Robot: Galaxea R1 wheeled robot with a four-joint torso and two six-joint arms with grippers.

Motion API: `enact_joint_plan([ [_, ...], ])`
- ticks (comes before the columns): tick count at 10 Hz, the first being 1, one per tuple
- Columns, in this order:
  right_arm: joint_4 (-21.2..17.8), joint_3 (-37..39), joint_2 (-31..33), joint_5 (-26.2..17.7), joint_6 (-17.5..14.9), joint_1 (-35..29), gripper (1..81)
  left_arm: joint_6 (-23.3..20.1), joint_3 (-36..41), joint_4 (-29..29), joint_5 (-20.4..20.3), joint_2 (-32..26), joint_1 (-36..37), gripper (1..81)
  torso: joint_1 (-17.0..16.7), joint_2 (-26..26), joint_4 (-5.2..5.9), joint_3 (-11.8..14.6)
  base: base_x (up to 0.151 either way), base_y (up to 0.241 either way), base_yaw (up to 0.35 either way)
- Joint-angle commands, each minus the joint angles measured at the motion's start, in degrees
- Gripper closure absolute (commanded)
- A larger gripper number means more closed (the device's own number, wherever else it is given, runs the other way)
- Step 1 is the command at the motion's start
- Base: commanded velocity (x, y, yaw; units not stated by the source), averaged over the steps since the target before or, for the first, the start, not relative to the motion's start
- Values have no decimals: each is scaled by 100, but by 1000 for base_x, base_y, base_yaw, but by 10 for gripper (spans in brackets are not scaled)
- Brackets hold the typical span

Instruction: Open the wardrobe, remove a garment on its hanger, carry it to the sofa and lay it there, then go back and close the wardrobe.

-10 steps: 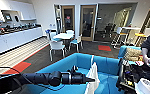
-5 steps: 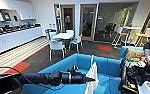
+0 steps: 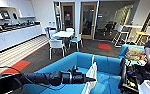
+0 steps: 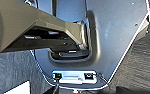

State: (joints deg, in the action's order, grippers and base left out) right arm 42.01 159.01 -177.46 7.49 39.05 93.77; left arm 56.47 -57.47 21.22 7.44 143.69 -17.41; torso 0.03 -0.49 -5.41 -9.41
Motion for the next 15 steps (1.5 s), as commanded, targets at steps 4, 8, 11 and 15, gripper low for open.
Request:
enact_joint_plan([
  [4,27,-29,-20,-283,-2,-108,10,65,-616,75,-690,556,1358,811,7,6,0,-299,0,0,0],
  [8,18,-29,-29,-291,-2,-187,10,646,-1390,75,-1104,284,1841,811,7,6,0,-312,0,0,0],
  [11,9,-29,-29,-291,-2,-249,10,945,-2136,75,-1166,643,1903,811,9,6,0,-312,0,0,0],
  [15,9,-30,-29,-291,-2,-266,10,1182,-3014,75,-1191,1047,1903,811,9,6,0,-317,0,0,0],
])
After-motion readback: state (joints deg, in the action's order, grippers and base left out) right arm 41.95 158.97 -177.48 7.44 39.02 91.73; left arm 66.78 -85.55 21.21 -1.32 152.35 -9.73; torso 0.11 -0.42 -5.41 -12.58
